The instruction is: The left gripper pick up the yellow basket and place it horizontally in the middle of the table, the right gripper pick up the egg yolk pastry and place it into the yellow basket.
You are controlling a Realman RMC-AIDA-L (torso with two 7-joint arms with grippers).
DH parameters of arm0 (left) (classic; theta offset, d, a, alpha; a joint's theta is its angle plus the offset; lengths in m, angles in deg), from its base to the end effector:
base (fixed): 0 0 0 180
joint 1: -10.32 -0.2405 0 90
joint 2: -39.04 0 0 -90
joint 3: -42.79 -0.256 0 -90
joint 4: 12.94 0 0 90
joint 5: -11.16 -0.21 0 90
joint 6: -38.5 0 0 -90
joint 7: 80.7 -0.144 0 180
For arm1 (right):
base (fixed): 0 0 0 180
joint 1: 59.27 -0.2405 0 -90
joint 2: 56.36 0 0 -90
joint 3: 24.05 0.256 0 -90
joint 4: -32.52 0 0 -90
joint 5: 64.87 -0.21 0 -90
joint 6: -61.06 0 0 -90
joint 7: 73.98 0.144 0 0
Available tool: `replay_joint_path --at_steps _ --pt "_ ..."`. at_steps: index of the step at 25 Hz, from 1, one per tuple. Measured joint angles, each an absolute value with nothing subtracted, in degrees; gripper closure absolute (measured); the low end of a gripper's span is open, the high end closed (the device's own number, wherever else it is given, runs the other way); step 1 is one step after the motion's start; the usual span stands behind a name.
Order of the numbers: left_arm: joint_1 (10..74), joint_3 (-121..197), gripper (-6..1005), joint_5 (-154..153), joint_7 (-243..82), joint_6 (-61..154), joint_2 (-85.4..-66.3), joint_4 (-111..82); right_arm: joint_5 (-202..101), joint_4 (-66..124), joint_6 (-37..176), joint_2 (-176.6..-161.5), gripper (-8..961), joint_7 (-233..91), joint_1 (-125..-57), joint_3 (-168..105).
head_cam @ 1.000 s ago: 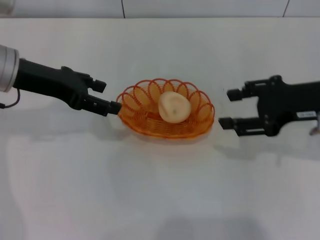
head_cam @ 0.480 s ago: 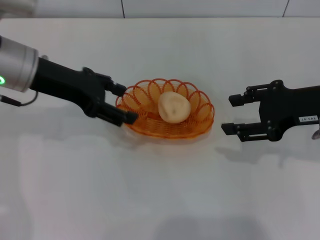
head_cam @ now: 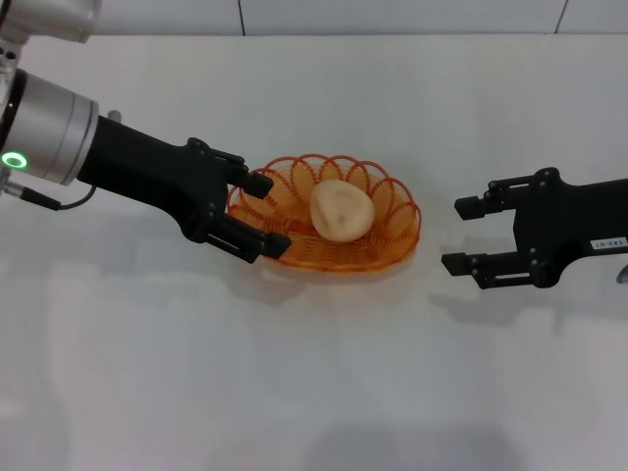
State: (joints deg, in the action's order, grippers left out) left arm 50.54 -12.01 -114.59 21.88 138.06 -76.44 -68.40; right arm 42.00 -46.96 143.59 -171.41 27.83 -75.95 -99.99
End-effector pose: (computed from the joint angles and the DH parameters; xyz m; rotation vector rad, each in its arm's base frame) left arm -0.1865 0.3584 0.0259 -3.0850 -0.4927 -0.1520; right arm 0.1914 0.3121 0.0249 -2.8661 0.2683 0.3111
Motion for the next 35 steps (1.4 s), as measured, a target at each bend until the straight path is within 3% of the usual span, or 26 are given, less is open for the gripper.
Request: replay_joint_path --at_steps 20,25,35 --pt "50.0 -11.6 124 -113.6 20.8 138.5 -76.53 -68.4 41.4 -45.9 144.1 -171.50 314 26.5 -76.4 -100.2" --pt "48.1 -9.6 124 -113.5 19.6 139.3 -75.54 -68.5 41.4 -45.8 143.9 -171.50 315 26.4 -76.5 -100.2" --pt "44.4 -4.1 124 -113.4 16.7 143.7 -75.37 -70.1 41.4 -45.1 143.8 -171.57 315 26.4 -78.6 -100.4"
